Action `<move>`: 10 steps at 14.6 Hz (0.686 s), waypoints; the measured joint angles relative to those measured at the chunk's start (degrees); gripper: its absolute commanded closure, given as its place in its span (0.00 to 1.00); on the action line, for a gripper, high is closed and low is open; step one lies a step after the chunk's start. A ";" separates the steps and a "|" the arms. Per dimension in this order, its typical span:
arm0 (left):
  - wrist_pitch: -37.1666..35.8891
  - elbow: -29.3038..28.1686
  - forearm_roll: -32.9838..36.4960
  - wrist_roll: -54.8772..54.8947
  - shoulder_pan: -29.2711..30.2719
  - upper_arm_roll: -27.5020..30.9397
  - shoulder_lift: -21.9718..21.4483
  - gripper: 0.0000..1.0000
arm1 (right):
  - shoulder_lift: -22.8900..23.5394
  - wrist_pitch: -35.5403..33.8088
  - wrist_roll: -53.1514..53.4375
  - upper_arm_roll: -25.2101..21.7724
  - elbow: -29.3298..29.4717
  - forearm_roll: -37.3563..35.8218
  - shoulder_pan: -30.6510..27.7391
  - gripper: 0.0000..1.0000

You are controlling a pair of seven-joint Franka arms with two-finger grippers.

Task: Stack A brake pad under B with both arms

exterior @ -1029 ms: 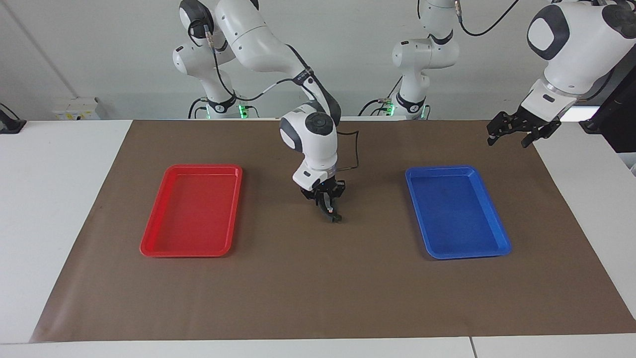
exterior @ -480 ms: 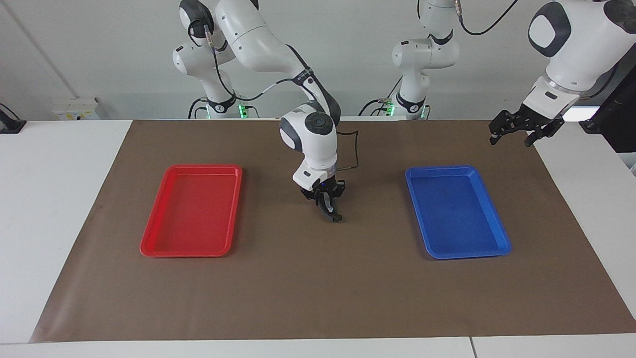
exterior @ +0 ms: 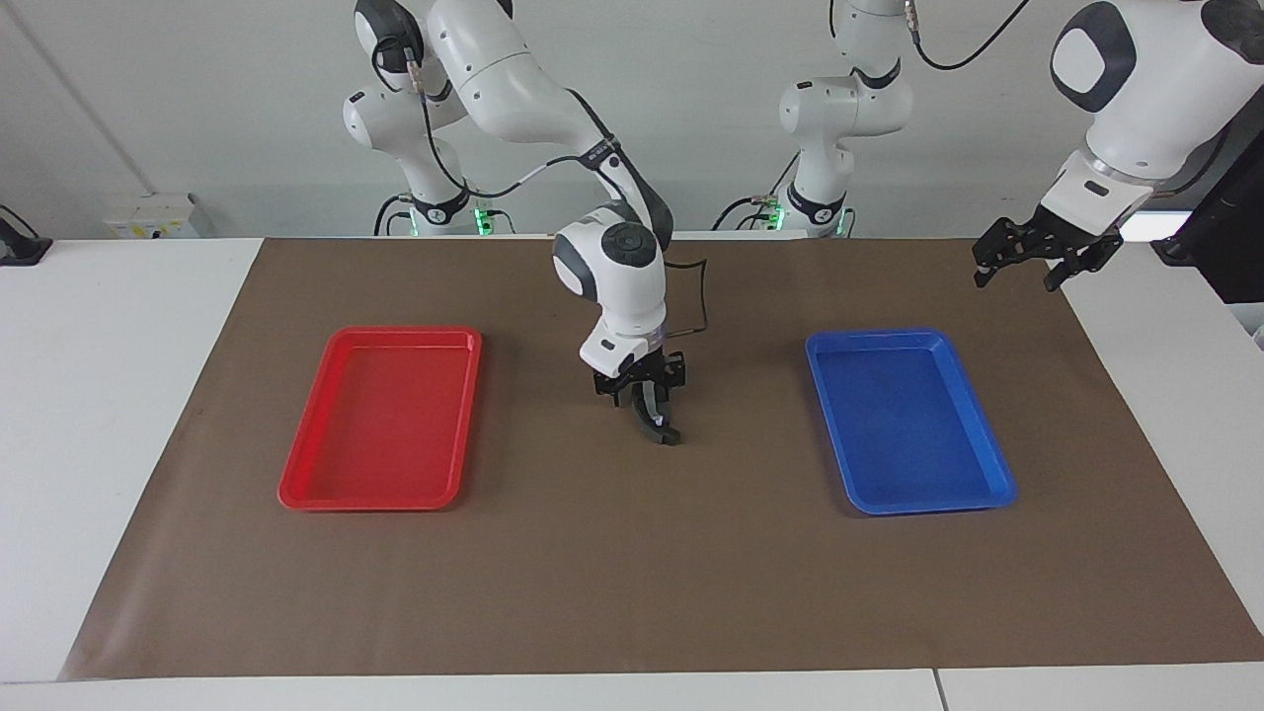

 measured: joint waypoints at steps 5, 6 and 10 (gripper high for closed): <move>-0.05 -0.15 0.00 0.00 0.00 0.00 0.00 0.00 | -6.52 -4.94 -1.00 -1.20 0.63 -0.15 -5.86 0.01; -0.05 -0.15 0.00 0.00 0.00 0.00 0.00 0.00 | -8.65 -7.02 -2.40 -1.26 0.68 -0.16 -8.70 0.01; -0.05 -0.15 0.00 -0.50 0.00 0.00 0.00 0.00 | -15.89 -14.01 -4.83 -1.47 0.78 -0.18 -18.84 0.01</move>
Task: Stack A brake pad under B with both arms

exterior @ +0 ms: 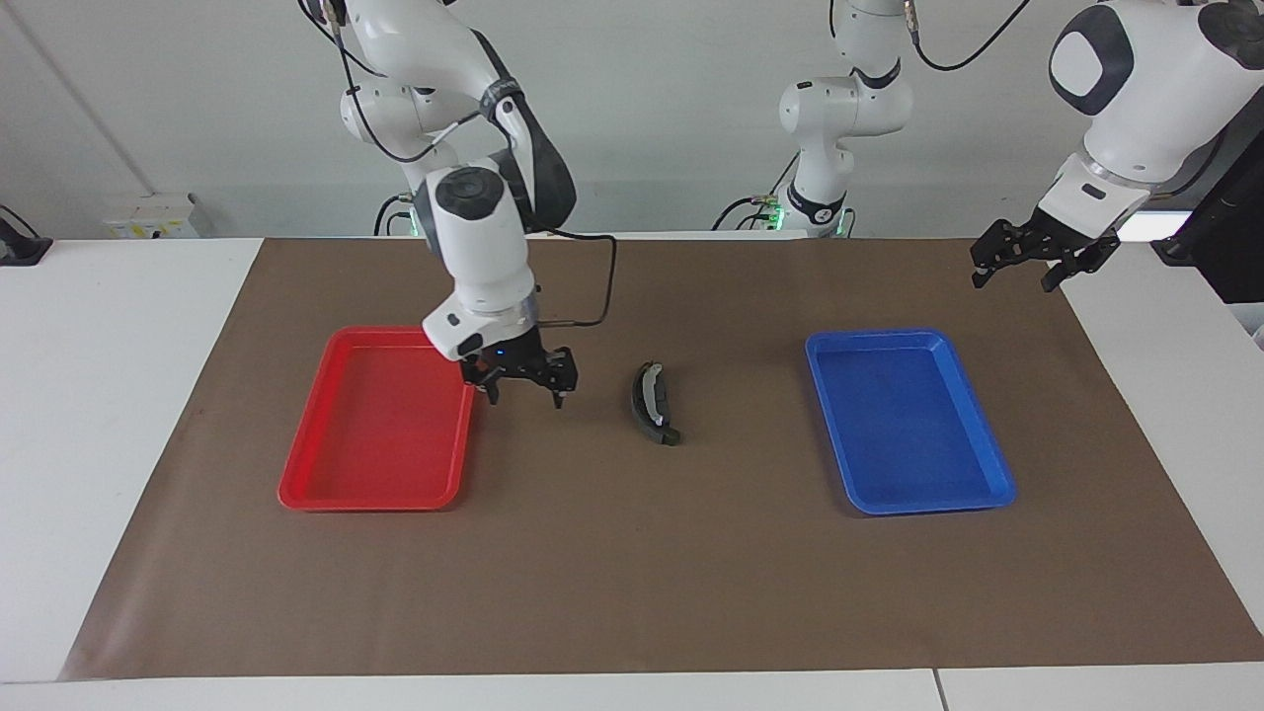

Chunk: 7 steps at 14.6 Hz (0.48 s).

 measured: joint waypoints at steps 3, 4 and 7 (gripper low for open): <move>0.00 0.00 0.00 -0.04 0.00 0.00 0.00 0.00 | -3.60 -5.34 -1.92 -0.07 0.62 -0.26 -6.33 0.01; 0.00 0.00 0.00 -0.04 0.00 0.00 0.00 0.00 | -4.64 -7.74 -3.39 -0.06 0.91 -0.48 -7.93 0.01; 0.00 0.00 0.00 -0.04 0.00 0.00 0.00 0.00 | -7.80 -13.38 -10.53 -0.05 1.16 -0.92 -12.35 0.01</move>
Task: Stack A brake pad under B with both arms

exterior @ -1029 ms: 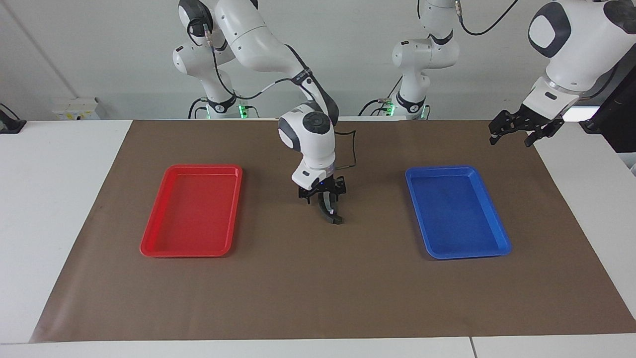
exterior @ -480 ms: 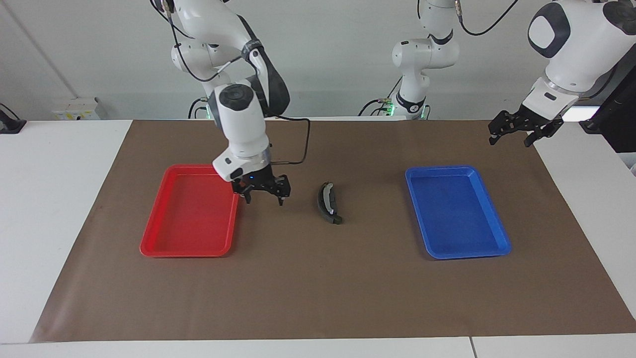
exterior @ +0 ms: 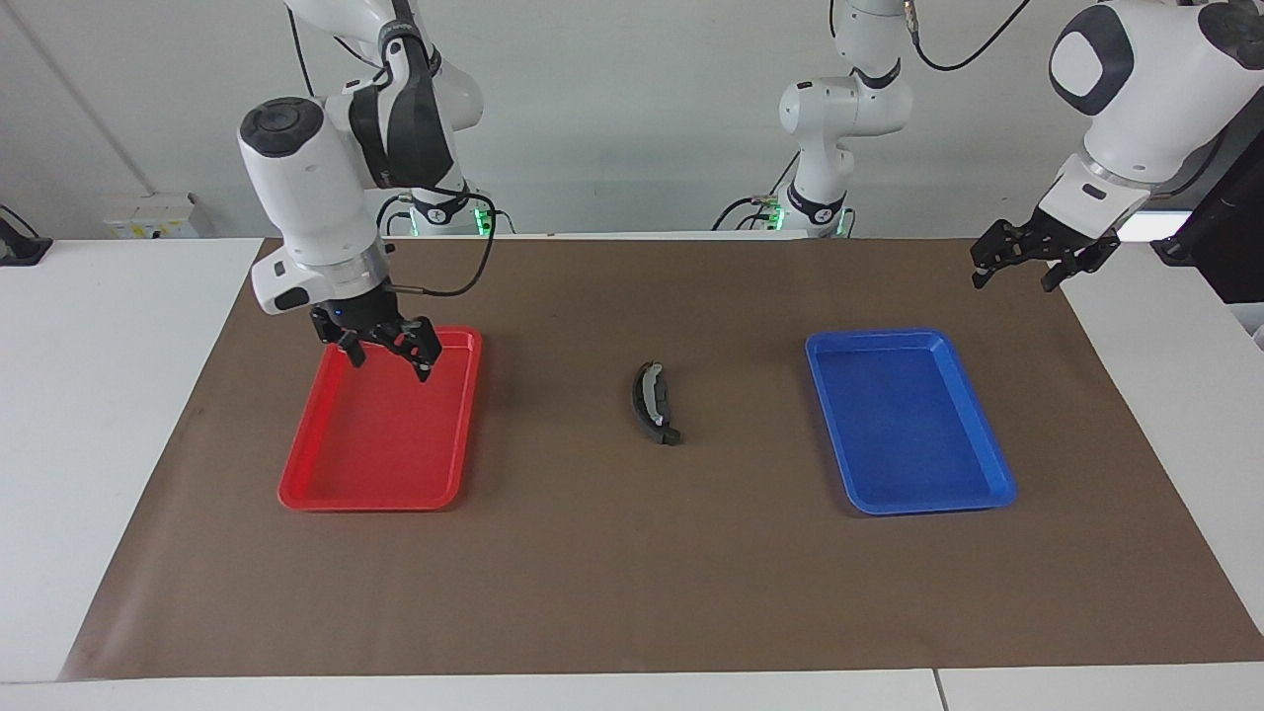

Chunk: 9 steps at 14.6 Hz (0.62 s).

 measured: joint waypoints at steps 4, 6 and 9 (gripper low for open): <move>0.00 0.00 0.00 0.00 0.00 0.00 0.00 0.00 | -4.60 -9.08 -9.67 -2.74 0.80 0.00 -2.81 0.01; 0.00 0.00 0.00 0.00 0.00 0.00 0.00 0.00 | -5.76 -15.16 -10.60 -3.61 3.91 0.00 -2.81 0.01; 0.00 0.00 0.00 0.00 0.00 0.00 0.00 0.00 | -6.08 -22.33 -10.70 -3.43 8.84 0.01 -2.87 0.01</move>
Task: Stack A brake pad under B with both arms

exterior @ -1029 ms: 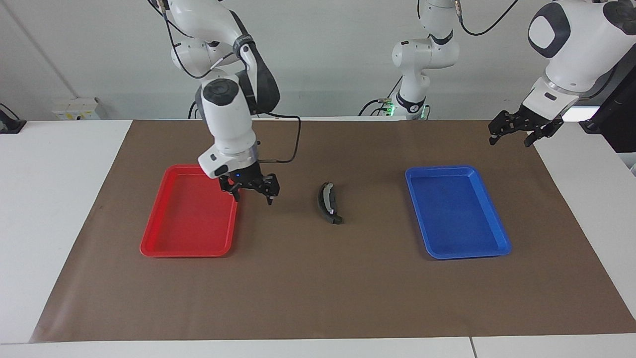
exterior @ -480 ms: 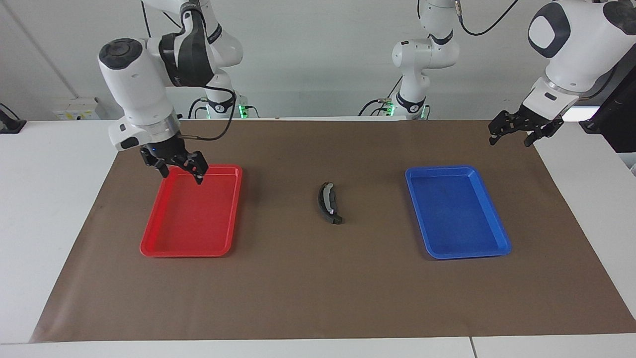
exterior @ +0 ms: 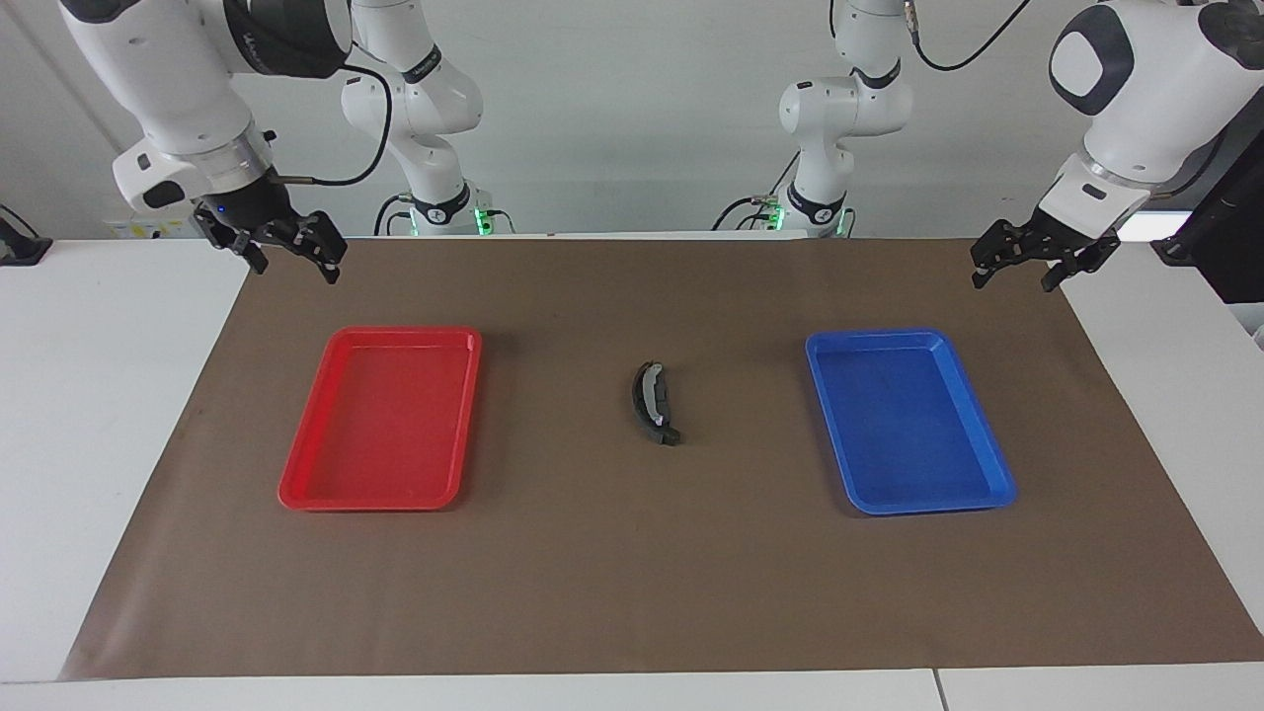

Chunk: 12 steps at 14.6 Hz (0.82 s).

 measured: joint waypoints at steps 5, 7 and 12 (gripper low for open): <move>0.00 0.00 0.00 0.00 0.00 0.00 0.00 0.00 | 0.01 -2.68 -0.12 1.85 1.03 0.01 -0.39 0.01; 0.00 0.00 0.00 0.00 0.00 0.00 0.00 0.00 | 0.01 -2.68 -0.19 2.21 1.28 0.00 -0.40 0.01; 0.00 0.00 0.00 -0.01 0.00 0.00 0.00 0.00 | 0.20 -2.75 -1.52 2.45 2.45 -0.02 -0.45 0.01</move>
